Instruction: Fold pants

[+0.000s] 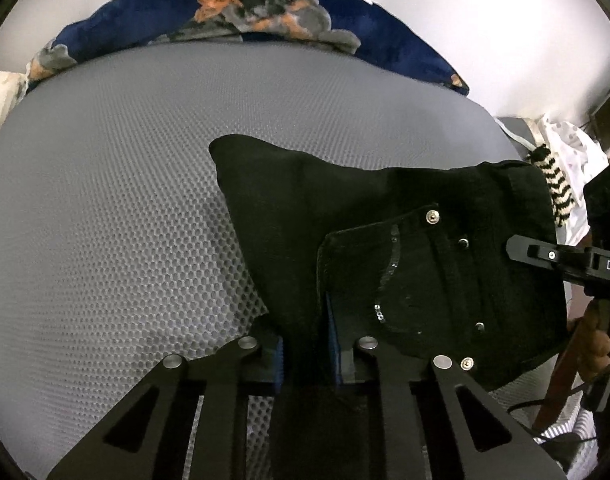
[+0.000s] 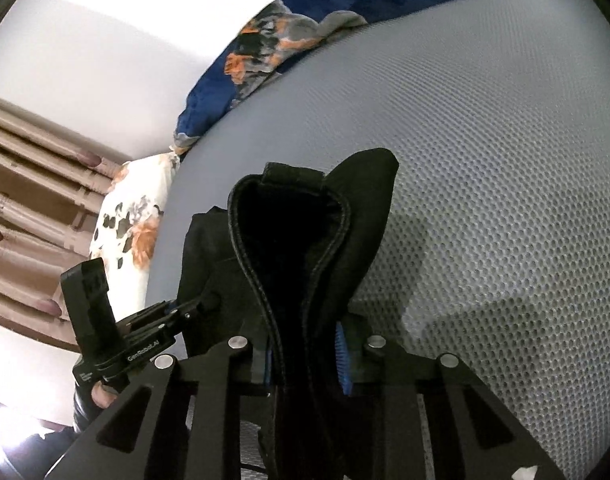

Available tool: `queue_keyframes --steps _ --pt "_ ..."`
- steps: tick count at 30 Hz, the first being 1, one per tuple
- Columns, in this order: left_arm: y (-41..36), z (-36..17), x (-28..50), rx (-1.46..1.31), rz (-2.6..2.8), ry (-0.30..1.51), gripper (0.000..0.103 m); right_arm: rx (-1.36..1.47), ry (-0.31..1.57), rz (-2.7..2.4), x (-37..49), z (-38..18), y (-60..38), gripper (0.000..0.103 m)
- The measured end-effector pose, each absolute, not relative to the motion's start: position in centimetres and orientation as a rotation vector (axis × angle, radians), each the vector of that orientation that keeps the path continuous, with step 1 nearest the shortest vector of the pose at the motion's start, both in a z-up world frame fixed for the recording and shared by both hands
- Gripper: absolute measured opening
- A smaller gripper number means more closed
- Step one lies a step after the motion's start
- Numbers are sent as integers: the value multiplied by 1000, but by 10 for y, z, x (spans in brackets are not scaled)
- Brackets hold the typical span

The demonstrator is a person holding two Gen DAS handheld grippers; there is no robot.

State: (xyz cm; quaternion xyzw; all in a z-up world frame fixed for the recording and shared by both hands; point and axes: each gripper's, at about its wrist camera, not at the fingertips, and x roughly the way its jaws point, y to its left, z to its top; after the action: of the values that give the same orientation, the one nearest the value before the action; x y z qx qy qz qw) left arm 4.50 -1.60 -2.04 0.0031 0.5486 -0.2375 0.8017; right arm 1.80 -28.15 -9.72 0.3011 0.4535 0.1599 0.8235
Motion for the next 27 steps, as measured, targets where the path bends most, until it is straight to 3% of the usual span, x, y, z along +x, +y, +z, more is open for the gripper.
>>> queue_keyframes --steps 27 --pt "4 14 153 -14 -409 1059 17 581 929 428 156 -59 -251 22"
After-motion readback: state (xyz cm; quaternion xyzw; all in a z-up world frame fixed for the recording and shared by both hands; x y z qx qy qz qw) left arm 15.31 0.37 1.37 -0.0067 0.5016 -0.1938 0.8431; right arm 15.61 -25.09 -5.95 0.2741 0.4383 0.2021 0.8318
